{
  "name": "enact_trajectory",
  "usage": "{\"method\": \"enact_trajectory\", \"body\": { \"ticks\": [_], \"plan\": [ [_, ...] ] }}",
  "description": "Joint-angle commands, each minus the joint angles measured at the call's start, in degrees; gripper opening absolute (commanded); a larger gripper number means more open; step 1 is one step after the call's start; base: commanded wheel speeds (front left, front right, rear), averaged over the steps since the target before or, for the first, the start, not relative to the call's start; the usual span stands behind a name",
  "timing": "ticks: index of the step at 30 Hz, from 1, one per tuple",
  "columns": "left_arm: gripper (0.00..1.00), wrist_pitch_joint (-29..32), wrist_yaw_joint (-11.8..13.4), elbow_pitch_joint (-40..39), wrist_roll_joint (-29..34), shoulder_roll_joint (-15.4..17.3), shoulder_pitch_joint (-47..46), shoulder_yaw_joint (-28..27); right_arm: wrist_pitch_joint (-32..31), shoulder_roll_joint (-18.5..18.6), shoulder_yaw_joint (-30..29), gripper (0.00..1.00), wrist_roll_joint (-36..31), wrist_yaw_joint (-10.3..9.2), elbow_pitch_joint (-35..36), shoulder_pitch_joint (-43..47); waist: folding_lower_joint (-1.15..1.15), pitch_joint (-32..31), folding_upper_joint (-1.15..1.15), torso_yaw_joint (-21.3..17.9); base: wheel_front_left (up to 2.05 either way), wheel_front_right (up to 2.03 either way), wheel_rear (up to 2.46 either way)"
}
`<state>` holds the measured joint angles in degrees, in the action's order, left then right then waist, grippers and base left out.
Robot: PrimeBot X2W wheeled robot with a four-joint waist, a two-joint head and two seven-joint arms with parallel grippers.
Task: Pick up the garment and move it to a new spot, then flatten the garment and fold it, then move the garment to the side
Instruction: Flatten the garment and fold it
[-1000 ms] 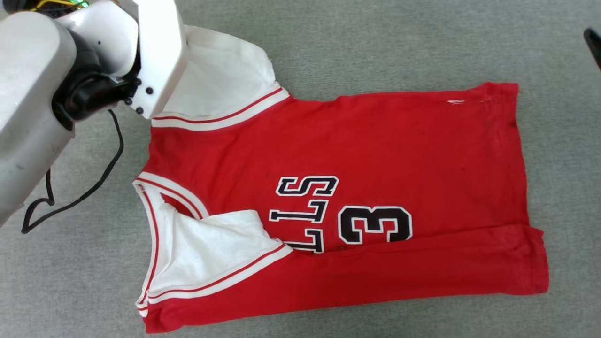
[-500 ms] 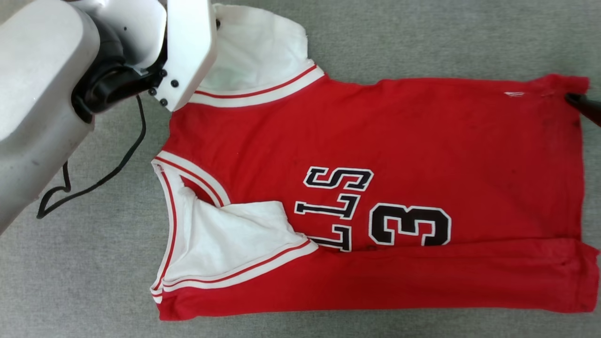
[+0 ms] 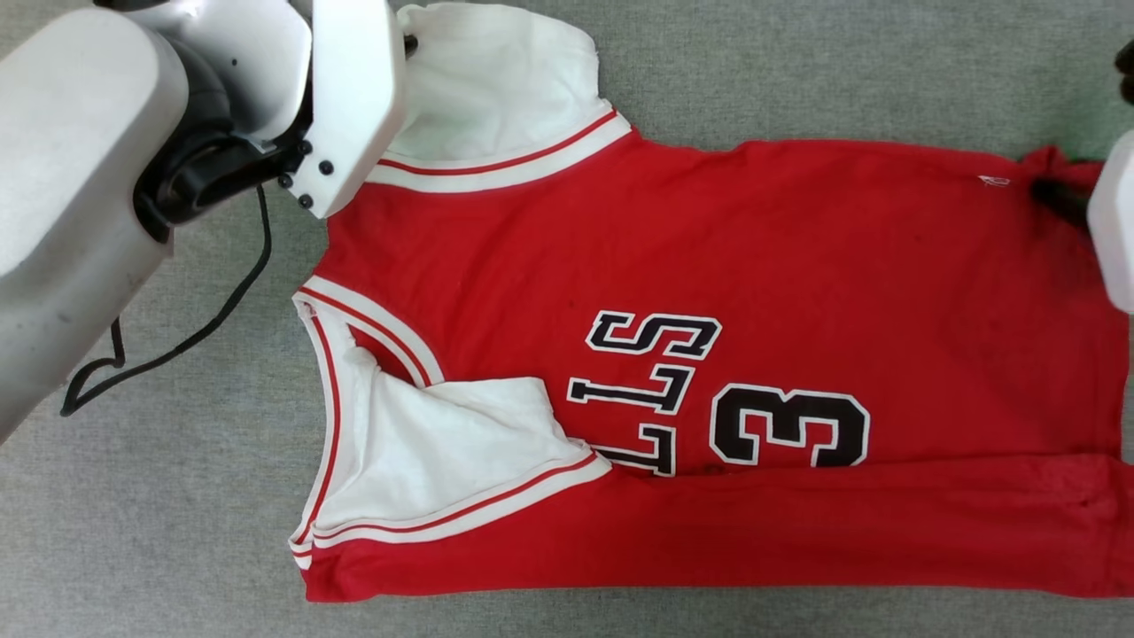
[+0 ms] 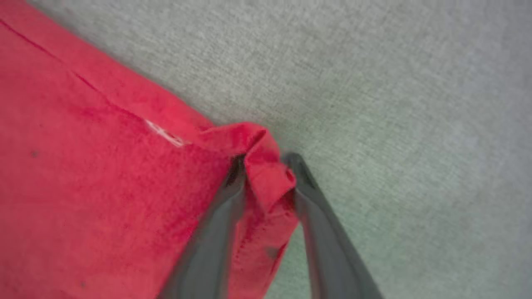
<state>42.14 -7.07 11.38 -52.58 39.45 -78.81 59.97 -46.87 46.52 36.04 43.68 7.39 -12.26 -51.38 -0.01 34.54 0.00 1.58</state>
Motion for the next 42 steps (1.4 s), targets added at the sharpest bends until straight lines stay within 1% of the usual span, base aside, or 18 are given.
{"method": "enact_trajectory", "body": {
  "ticks": [1,5,9,11,12,14,19,26,31,35,38,40,41,42],
  "plan": [
    [0.00,-0.31,-0.18,0.12,-0.16,0.36,0.75,-0.01,-0.43,-2.32,3.57,0.00,0.42,0.16,-2.52,3.57,0.01,-0.67,0.00,-0.48,0.00,0.00,0.00],
    [0.00,-2.04,-0.22,0.66,-0.78,0.72,1.97,-0.25,4.72,-1.35,3.02,0.00,1.56,0.09,-2.49,1.02,0.01,-3.39,0.00,-1.33,0.00,0.00,0.00],
    [0.00,-3.77,-0.21,0.26,-1.71,1.81,4.32,-0.24,9.89,0.03,2.95,0.00,2.94,0.08,-2.23,1.22,0.01,-7.36,0.00,-1.75,0.00,0.00,0.00],
    [0.00,-4.99,0.01,-0.94,-2.57,2.84,6.49,-0.26,13.41,1.08,3.19,0.00,3.81,0.08,-1.91,3.13,0.01,-10.39,0.00,-1.58,0.00,0.00,0.00],
    [0.00,-4.99,0.01,-0.94,-2.57,2.84,6.49,-0.26,13.41,1.08,3.19,0.00,3.81,0.08,-1.91,3.13,0.01,-10.39,0.00,-1.58,0.00,0.00,0.00],
    [0.00,-5.60,0.41,-2.05,-3.26,3.52,8.14,-0.29,15.40,1.78,3.17,0.00,4.38,0.08,-1.43,4.59,0.01,-12.31,0.00,-1.45,0.00,0.00,0.00],
    [0.00,-6.56,1.68,-6.14,-4.92,6.15,12.41,-0.09,19.02,3.47,2.91,0.00,4.88,0.08,-0.07,8.93,0.01,-16.28,0.00,-1.06,0.00,0.00,0.00],
    [0.00,-7.92,4.53,-12.22,-6.84,10.72,19.86,1.09,21.30,4.94,1.67,0.00,4.77,0.08,2.70,16.15,0.01,-20.94,0.00,-0.92,0.00,0.00,0.00],
    [0.00,-9.42,6.81,-15.80,-8.72,14.35,26.91,2.65,22.09,4.48,0.67,0.00,4.47,0.08,4.52,22.03,0.01,-23.67,0.00,-1.43,0.00,0.00,0.00],
    [0.00,-11.39,8.61,-18.06,-10.27,16.94,32.94,4.19,21.95,4.07,-0.35,0.00,4.69,0.08,5.62,26.99,0.01,-24.66,0.00,-1.71,0.00,0.00,0.00],
    [0.00,-12.92,9.48,-18.37,-11.15,17.71,36.94,5.58,22.04,3.56,-0.77,0.00,4.76,0.08,5.60,30.47,0.01,-24.64,0.00,-1.89,0.00,0.00,0.00],
    [0.00,-13.74,9.65,-17.81,-11.07,17.49,39.02,6.60,22.27,2.95,-0.98,0.00,4.40,0.07,5.17,31.96,0.01,-24.15,0.00,-1.97,0.00,0.00,0.00],
    [0.00,-14.13,9.76,-17.34,-11.17,17.10,39.92,7.13,22.03,2.45,-0.79,0.00,4.31,0.07,4.92,32.71,0.01,-23.77,0.00,-2.03,0.00,0.00,0.00],
    [0.00,-15.48,9.68,-15.14,-11.76,15.31,42.06,8.01,21.99,1.10,0.13,0.00,3.22,0.07,3.28,33.70,0.01,-22.53,0.00,-2.18,0.00,0.00,0.00]
  ]
}}
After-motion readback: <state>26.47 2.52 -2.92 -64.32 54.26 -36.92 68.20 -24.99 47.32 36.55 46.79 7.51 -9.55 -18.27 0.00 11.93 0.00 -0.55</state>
